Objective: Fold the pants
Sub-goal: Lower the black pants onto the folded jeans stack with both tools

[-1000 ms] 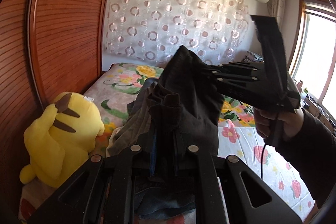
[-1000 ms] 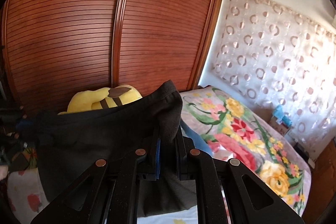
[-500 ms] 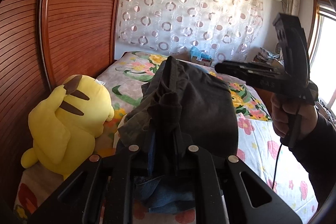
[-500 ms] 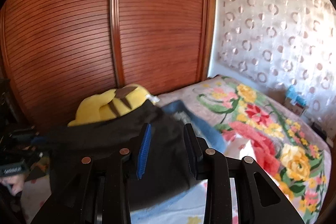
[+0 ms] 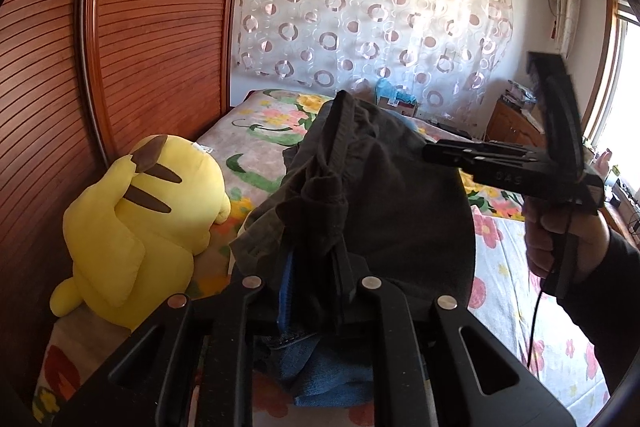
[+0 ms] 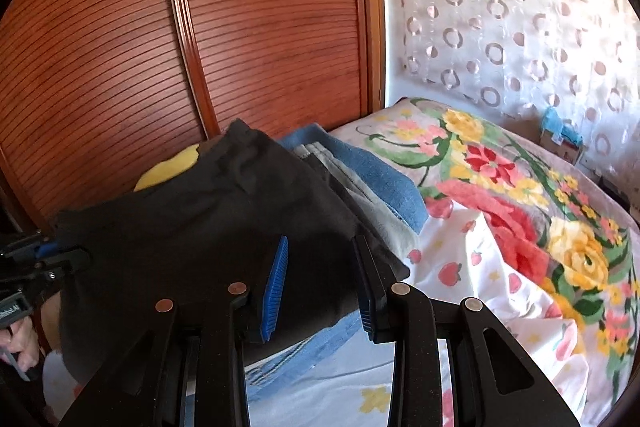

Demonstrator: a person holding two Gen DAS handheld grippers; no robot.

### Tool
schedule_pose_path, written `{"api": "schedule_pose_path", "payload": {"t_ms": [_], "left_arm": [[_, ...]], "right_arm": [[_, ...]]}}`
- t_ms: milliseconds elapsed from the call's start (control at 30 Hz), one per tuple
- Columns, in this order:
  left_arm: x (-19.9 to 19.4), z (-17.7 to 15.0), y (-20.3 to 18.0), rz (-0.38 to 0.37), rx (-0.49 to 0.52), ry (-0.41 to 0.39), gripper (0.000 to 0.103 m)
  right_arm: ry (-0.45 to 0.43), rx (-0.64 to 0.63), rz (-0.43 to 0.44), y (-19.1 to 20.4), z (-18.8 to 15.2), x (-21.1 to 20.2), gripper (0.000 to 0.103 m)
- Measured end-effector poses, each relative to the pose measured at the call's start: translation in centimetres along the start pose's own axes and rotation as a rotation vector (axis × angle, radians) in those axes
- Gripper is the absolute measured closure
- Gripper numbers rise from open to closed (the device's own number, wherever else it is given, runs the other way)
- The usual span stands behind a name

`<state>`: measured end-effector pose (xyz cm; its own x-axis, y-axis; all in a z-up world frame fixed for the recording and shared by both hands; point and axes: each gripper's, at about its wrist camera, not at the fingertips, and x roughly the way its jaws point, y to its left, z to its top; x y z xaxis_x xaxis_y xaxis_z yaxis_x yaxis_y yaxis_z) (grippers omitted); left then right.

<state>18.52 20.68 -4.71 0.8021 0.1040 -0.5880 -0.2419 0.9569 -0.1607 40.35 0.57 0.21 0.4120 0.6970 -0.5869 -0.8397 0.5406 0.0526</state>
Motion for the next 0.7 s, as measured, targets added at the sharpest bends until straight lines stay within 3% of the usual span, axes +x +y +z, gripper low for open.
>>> {"api": "schedule_pose_path", "payload": {"t_ms": [233,300,367,433,500,567,700], "left_arm": [[-0.7,-0.1,-0.5,0.017,0.034,-0.009,0.073],[-1.1,-0.1,-0.5,0.012,0.034,-0.019,0.059],[-1.6,-0.2,-0.4,0.008,0.038,-0.032,0.054],[-1.9,-0.3,-0.5,0.011,0.045,-0.031,0.041],[-2.3,-0.4,-0.4,0.001,0.044,-0.038,0.021],[-3.0,-0.6,-0.3,0.008,0.042,-0.054,0.015],[-3.6,-1.0,-0.1,0.025,0.046,-0.042,0.014]], "right_arm": [[-0.044,0.005,0.011,2.6,-2.0,-3.2,0.070],[-0.050,0.004,0.010,3.2,-2.6,-3.9,0.070],[-0.050,0.003,0.005,3.5,-2.9,-4.3,0.070],[-0.050,0.008,0.004,3.9,-3.3,-4.9,0.070],[-0.050,0.007,-0.003,4.3,-3.7,-5.4,0.070],[-0.051,0.007,-0.008,4.7,-4.1,-6.1,0.070],[-0.061,0.012,-0.012,5.3,-4.6,-7.1,0.070]]}}
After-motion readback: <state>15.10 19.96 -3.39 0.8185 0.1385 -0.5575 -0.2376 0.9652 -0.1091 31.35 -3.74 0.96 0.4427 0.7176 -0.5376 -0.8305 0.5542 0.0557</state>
